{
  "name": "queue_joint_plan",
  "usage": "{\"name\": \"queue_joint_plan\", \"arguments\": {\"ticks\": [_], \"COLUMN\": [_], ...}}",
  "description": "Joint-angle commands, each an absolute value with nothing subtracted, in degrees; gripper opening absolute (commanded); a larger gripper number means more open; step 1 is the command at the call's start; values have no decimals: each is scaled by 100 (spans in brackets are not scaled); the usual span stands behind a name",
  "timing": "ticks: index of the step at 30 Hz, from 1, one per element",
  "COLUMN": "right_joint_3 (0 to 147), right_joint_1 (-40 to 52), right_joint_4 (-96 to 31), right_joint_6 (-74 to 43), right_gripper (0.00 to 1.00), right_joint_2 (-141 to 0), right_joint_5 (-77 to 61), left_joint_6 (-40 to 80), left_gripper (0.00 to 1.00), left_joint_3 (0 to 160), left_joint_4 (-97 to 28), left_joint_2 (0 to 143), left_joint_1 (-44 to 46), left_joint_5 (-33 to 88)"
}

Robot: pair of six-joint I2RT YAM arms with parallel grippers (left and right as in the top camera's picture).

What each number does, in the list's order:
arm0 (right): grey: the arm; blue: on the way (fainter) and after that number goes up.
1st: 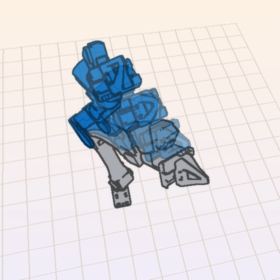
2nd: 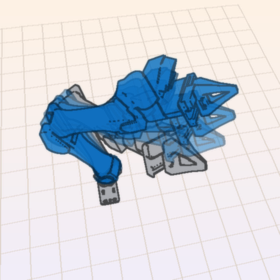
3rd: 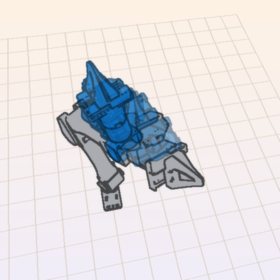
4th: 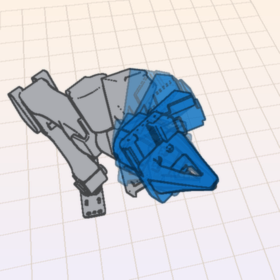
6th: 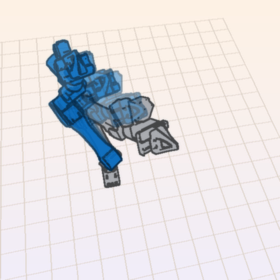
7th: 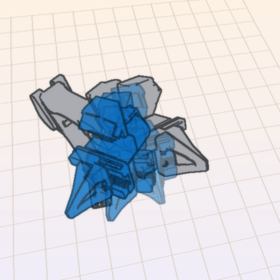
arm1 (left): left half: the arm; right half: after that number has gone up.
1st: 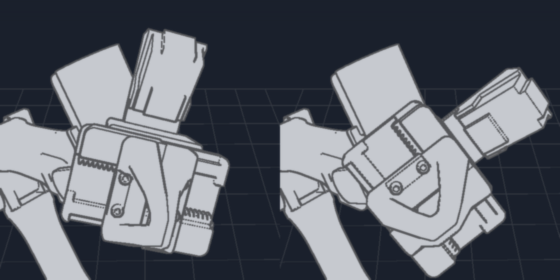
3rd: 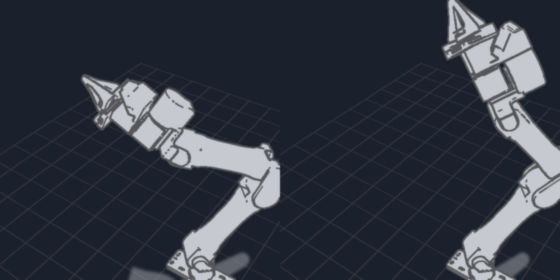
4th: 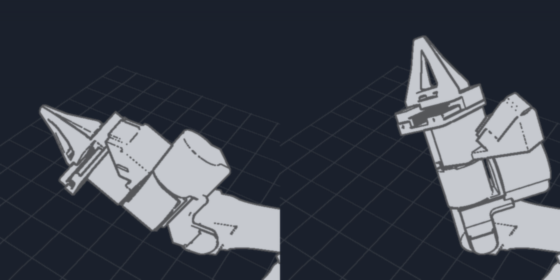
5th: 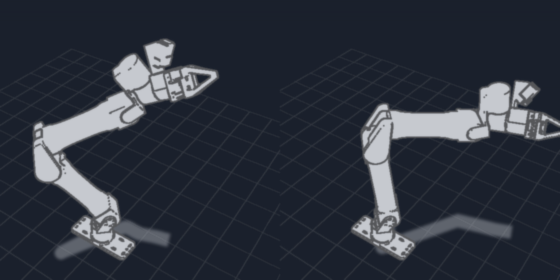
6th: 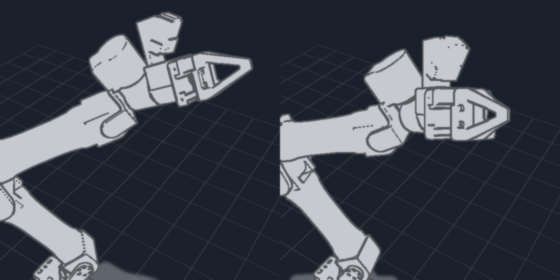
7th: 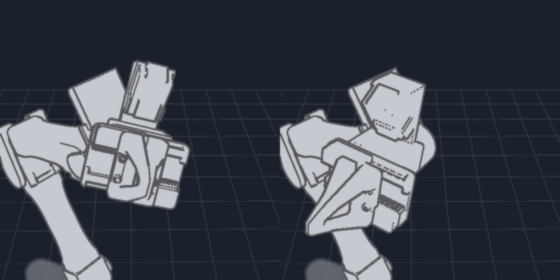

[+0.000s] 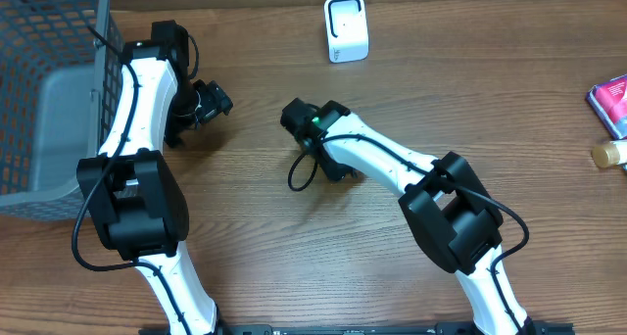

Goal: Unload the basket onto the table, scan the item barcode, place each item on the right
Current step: 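Lift the Kleenex box off the table with the right gripper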

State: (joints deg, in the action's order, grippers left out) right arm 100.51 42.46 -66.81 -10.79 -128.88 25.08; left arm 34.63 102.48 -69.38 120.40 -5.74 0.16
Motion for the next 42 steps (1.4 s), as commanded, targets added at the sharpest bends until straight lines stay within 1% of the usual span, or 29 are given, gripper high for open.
{"name": "queue_joint_plan", "arguments": {"ticks": [1,4,7,9,12,13,16,19,21,22,26,30,31,32,37,38,39,41,42], "right_joint_3": [10042,9974,9894,9896,9955,10066,10466,11137,11673,11852,11710,11002,10912,10669,9771,9555,9408,9286,9262], "right_joint_1": [4058,3874,3811,3813,3811,3811,3811,3767,3658,3570,3242,3096,3083,3057,2744,2611,2488,2263,2067], "right_joint_4": [-6595,-6429,-6300,-6285,-6337,-6440,-6810,-7299,-7603,-7651,-7422,-6923,-6866,-6713,-6034,-5861,-5776,-5782,-5878], "right_joint_6": [-1192,-1170,-1177,-1175,-1184,-1234,-1535,-1632,-1457,-1249,-578,-445,-447,-473,-958,-1114,-1253,-1306,-1385], "right_gripper": [54,45,42,36,14,4,4,4,4,4,4,4,4,8,9,9,11,11,11], "right_joint_2": [-12818,-12818,-12818,-12818,-12816,-12816,-12803,-12781,-12770,-12763,-12801,-12805,-12805,-12805,-12805,-12805,-12805,-12805,-12805], "right_joint_5": [2954,2558,2174,2178,2178,2174,2121,1350,99,-797,-3800,-5201,-5284,-5371,-5363,-5207,-5004,-4606,-4121], "left_joint_6": [3579,3579,3579,3579,3581,3579,3579,3579,3579,3579,3579,3579,3579,3579,3579,3579,3579,3579,3579], "left_gripper": [100,100,100,100,100,100,100,100,100,100,100,100,100,100,100,100,100,100,100], "left_joint_3": [10328,10328,10328,10328,10328,10328,10328,10328,10328,10328,10328,10328,10328,10328,10328,10328,10328,10328,10328], "left_joint_4": [-6945,-6947,-6943,-6938,-6936,-6938,-6938,-6938,-6941,-6941,-6945,-6943,-6943,-6943,-6978,-6980,-6980,-6989,-6987], "left_joint_2": [12064,12064,12064,12064,12064,12064,12064,12064,12064,12064,12064,12064,12064,12064,12064,12064,12064,12064,12064], "left_joint_1": [-598,-598,-598,-598,-598,-598,-598,-598,-598,-598,-598,-598,-598,-598,-598,-598,-598,-598,-598], "left_joint_5": [-45,-45,-47,-47,-47,-47,-47,-47,-47,-47,-45,-45,-45,-43,-45,-45,-45,-45,-45]}}
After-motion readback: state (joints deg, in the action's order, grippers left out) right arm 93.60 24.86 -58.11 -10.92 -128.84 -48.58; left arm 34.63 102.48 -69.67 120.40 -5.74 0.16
